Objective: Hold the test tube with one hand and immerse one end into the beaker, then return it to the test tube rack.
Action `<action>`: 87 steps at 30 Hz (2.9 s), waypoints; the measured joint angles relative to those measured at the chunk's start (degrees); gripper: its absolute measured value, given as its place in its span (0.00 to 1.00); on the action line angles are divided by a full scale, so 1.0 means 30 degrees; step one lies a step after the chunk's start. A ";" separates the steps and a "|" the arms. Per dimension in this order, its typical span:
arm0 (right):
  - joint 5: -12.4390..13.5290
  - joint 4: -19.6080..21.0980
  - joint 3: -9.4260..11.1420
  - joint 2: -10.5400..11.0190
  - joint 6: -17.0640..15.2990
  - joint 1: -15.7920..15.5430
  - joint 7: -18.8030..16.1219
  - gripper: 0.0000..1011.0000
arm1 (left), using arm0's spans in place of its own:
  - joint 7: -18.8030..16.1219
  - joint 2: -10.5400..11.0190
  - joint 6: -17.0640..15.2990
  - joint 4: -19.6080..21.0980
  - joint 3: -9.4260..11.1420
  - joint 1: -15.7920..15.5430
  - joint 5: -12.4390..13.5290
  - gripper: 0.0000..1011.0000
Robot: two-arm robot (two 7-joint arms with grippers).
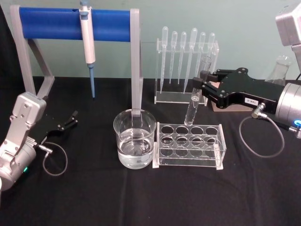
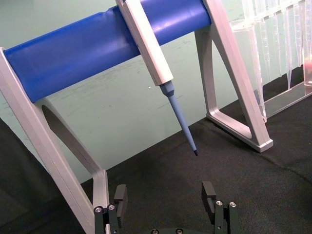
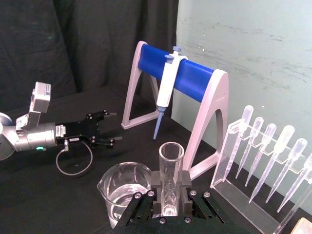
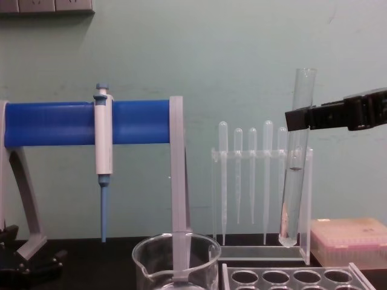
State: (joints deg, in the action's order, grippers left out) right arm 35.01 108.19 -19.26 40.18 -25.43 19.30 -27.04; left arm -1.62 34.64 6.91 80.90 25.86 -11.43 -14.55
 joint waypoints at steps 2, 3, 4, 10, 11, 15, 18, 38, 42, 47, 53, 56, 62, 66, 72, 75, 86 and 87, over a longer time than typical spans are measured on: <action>0.0000 0.0000 0.0000 -0.0001 -0.0001 0.0000 0.0000 0.22 | 0.0000 0.0001 0.0000 0.0000 0.0001 -0.0002 0.0000 0.99; 0.0000 0.0000 0.0000 0.0000 0.0001 0.0000 0.0001 0.22 | 0.0000 0.0000 -0.0001 0.0000 0.0001 -0.0001 0.0001 0.99; 0.0000 0.0001 0.0000 -0.0001 0.0000 0.0000 0.0001 0.22 | 0.0000 0.0000 -0.0001 0.0000 0.0001 -0.0001 0.0000 0.99; 0.0001 0.0000 0.0000 -0.0001 0.0000 0.0000 0.0001 0.22 | 0.0000 0.0000 0.0000 0.0000 0.0001 -0.0001 0.0001 0.99; 0.0000 0.0001 0.0000 0.0000 -0.0001 0.0000 0.0001 0.22 | 0.0000 0.0000 0.0000 0.0000 0.0000 -0.0001 0.0000 0.99; 0.0000 -0.0001 -0.0001 0.0000 0.0000 0.0001 0.0001 0.22 | 0.0000 0.0000 -0.0001 0.0000 0.0001 -0.0001 0.0001 0.99; 0.0000 0.0000 -0.0001 0.0000 0.0000 0.0000 0.0001 0.22 | 0.0000 0.0000 0.0000 0.0000 0.0001 0.0000 0.0000 0.99; 0.0000 0.0000 0.0000 0.0000 0.0000 0.0000 0.0001 0.22 | 0.0000 0.0000 -0.0001 -0.0001 0.0000 -0.0001 0.0001 0.99; 0.0000 0.0000 0.0000 0.0000 0.0000 0.0000 0.0002 0.22 | 0.0000 -0.0001 -0.0001 0.0000 0.0001 -0.0001 0.0001 0.99; 0.0003 0.0001 -0.0021 0.0008 0.0002 0.0015 0.0001 0.22 | 0.0000 -0.0001 -0.0001 0.0000 0.0000 -0.0001 0.0001 0.99; 0.0211 -0.0070 -0.0612 -0.0274 0.0041 0.0801 -0.0035 0.22 | 0.0000 0.0000 0.0000 0.0000 0.0001 -0.0001 0.0000 0.99; 0.0258 -0.0269 -0.1138 -0.0594 -0.0086 0.1510 -0.0140 0.22 | 0.0000 0.0000 0.0000 0.0000 0.0001 0.0000 0.0001 0.99; 0.0163 -0.0857 -0.2495 -0.1376 -0.0442 0.3125 -0.0473 0.22 | 0.0000 0.0001 -0.0001 0.0000 0.0001 -0.0001 0.0000 0.99; 0.0022 -0.1370 -0.3294 -0.1920 -0.0500 0.3985 -0.0604 0.22 | 0.0000 0.0000 -0.0001 0.0000 0.0000 -0.0001 0.0001 0.99; -0.0320 -0.2408 -0.4528 -0.2615 -0.0278 0.4883 -0.0775 0.22 | 0.0000 0.0000 -0.0001 0.0000 0.0002 -0.0002 0.0000 0.99; -0.0466 -0.2924 -0.5019 -0.2858 0.0035 0.5039 -0.0791 0.22 | 0.0000 0.0000 -0.0001 0.0000 0.0001 -0.0001 0.0000 0.99; -0.1538 -0.4865 -0.6290 -0.3669 0.1799 0.4859 -0.0753 0.22 | 0.0000 0.0000 -0.0001 0.0000 0.0001 -0.0001 0.0000 0.99; -0.1725 -0.5112 -0.6377 -0.3791 0.2047 0.4770 -0.0720 0.22 | 0.0000 -0.0001 -0.0001 0.0000 0.0001 -0.0001 0.0001 0.99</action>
State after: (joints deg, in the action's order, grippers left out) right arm 29.83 92.85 -38.40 28.81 -19.29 33.61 -29.20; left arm -1.62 34.64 6.91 80.90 25.86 -11.43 -14.55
